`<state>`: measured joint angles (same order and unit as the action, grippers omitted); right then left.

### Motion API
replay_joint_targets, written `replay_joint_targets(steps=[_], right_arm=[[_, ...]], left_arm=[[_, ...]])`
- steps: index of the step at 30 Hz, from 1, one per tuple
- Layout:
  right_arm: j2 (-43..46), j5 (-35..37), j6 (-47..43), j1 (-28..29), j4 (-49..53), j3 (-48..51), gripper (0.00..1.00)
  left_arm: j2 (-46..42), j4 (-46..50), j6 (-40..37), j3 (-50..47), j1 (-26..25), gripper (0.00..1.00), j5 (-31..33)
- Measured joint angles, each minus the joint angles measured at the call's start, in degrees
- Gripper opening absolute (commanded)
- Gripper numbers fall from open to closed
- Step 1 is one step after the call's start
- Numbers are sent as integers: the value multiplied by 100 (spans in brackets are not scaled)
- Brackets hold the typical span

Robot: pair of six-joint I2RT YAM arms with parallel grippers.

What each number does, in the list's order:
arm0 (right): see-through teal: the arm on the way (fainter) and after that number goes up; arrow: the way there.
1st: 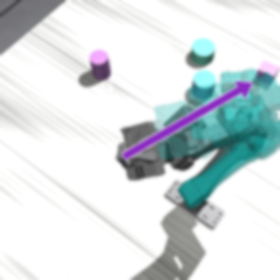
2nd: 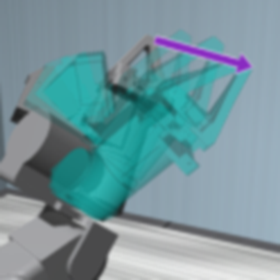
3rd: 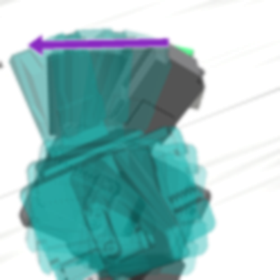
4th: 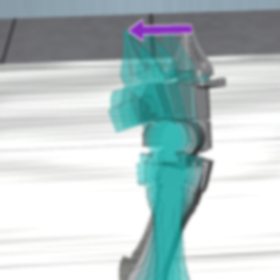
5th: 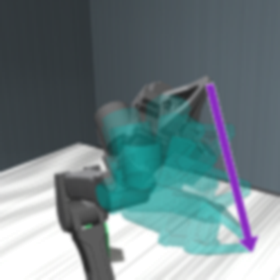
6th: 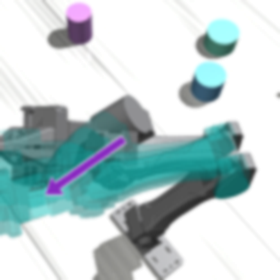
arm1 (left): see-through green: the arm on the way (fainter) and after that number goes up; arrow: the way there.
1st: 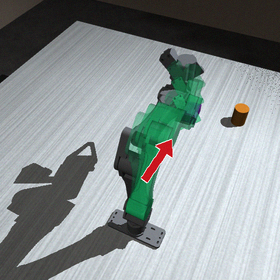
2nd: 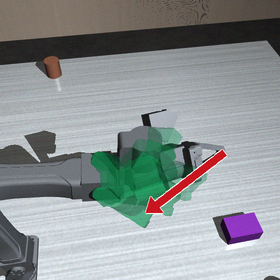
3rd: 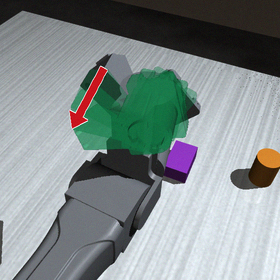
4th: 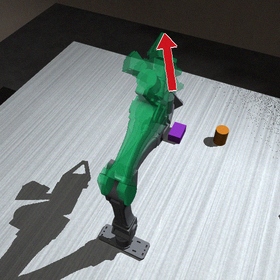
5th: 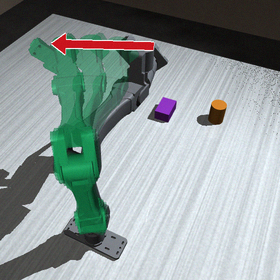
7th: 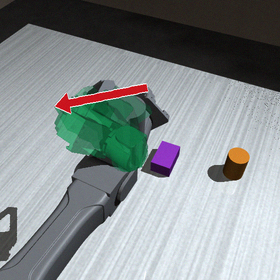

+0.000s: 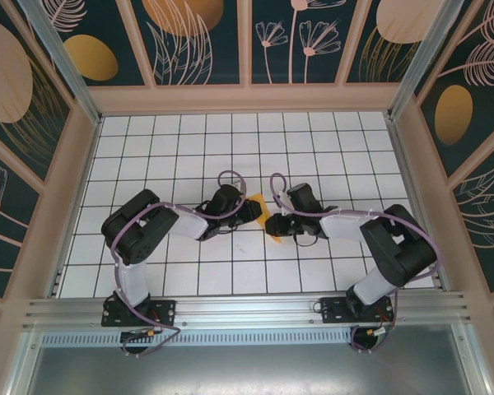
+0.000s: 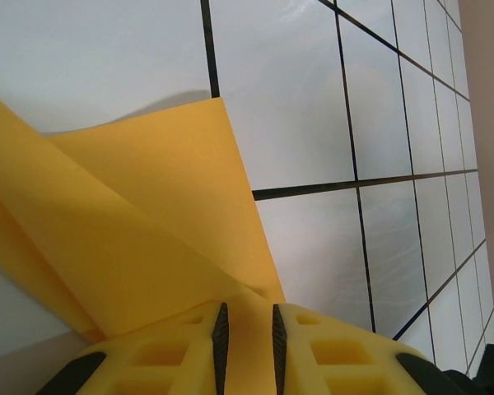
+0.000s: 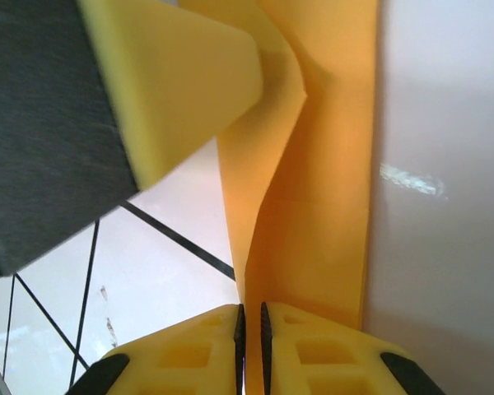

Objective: Fold a paper plane with a square sheet of paper (pick it up from the middle)
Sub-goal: Fold the wing for the fifth time at the center of the table.

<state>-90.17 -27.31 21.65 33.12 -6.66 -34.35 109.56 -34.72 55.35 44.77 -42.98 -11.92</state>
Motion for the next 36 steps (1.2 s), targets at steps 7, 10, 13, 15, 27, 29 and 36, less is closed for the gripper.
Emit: replay_joint_targets(steps=[7, 10, 13, 15, 27, 29, 36], right_arm=[[-35, -385, 269, -243, -341, 184, 2], [-33, -590, 391, -348, -472, 249, 0], [-4, -732, 555, -356, -575, 282, 0], [31, -846, 721, -356, -743, 337, 0], [9, -1086, 1919, -356, -1952, 691, 0], [-52, -1088, 2009, -356, -2068, 728, 0], [-101, -1043, 2037, -356, -2087, 785, 15]], left_arm=[[0, 9, -59, 4, 0, 28, -9], [-13, 9, -98, 20, 0, 32, -70], [-114, 35, -129, 20, 2, 37, -114], [-225, 24, -129, 20, 9, 40, -157], [-127, -407, 173, 15, 13, 39, -605], [-15, -404, 192, 15, 13, 37, -579], [125, -337, 188, 24, 11, 36, -448]])
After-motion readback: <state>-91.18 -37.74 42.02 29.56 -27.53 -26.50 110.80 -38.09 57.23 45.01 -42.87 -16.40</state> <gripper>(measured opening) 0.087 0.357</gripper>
